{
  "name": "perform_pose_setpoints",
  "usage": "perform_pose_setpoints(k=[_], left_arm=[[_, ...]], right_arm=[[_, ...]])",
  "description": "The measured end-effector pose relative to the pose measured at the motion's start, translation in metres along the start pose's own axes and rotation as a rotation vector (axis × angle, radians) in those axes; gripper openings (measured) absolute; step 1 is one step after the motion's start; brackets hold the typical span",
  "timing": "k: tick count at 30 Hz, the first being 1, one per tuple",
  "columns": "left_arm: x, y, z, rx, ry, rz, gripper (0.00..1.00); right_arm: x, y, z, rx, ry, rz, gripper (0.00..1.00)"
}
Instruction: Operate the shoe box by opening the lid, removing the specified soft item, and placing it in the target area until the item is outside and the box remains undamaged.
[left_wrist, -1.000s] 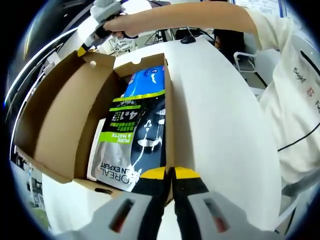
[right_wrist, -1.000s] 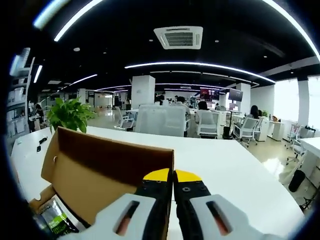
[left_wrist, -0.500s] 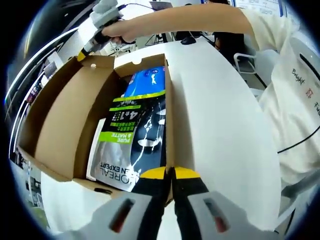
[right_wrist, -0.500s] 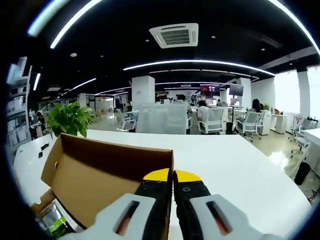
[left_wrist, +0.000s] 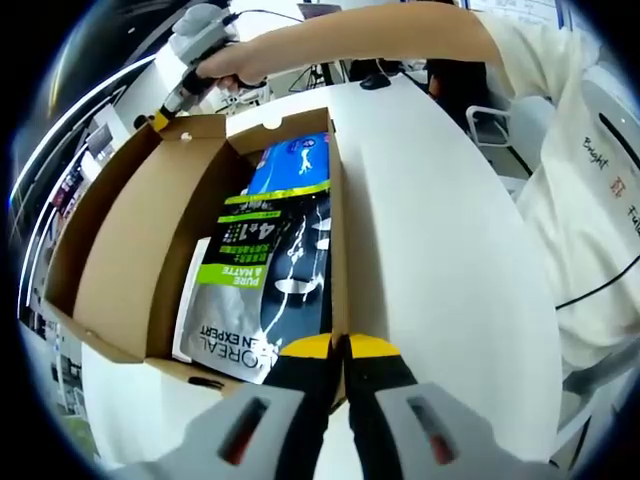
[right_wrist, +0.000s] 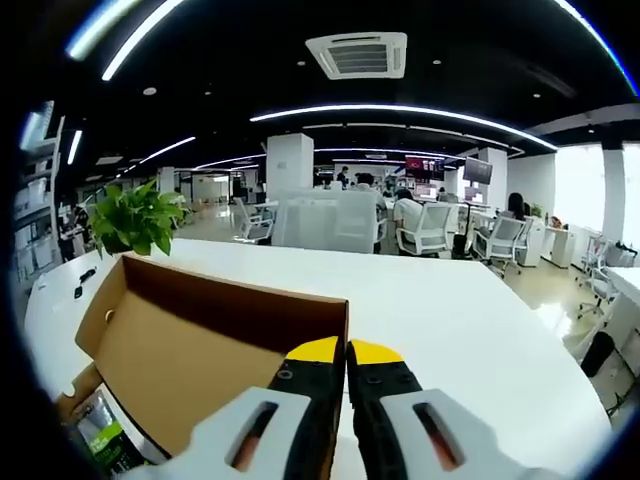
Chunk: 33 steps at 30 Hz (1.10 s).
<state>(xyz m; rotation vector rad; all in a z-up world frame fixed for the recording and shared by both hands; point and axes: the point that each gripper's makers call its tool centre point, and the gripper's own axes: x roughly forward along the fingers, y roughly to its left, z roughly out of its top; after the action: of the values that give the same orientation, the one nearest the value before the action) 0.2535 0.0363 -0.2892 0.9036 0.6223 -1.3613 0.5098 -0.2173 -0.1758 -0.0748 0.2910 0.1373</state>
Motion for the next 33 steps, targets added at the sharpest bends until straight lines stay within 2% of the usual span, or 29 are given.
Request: perform_pose_setpoints(k=[4,15,19,22,25,28,33], left_arm=[[0.0,0.0,0.0,0.0,-0.004,-0.002,0.03],[0.001,-0.001,0.0,0.0,-0.005,-0.006,0.03],[0.001,-0.001,0.001,-0.004,-0.003,-0.006,0.03],[0.001,-0.001,0.001,-0.007,-0.003,-0.006,0.03],[0.001,-0.002,0.001,-0.009,-0.005,-0.009,0.03],[0.002,-0.002,0.0,-0.006,-0.003,-0.007,0.03],[0.002,-0.002,0.0,-0.009,-0.006,-0.012,0.03]], right_arm=[[0.006,0.001,-0.004,-0.054,0.028,0.003,0.01],[0.028,0.0,-0.027,-0.087,0.097,0.01,0.02],[0.032,0.0,-0.034,-0.123,0.129,0.015,0.03],[0.037,0.0,-0.038,-0.119,0.146,0.017,0.03],[0.043,-0.001,-0.05,-0.093,0.175,0.031,0.03],[0.045,-0.001,-0.06,-0.037,0.195,0.034,0.02],[0.046,-0.001,-0.062,-0.012,0.199,0.034,0.02]])
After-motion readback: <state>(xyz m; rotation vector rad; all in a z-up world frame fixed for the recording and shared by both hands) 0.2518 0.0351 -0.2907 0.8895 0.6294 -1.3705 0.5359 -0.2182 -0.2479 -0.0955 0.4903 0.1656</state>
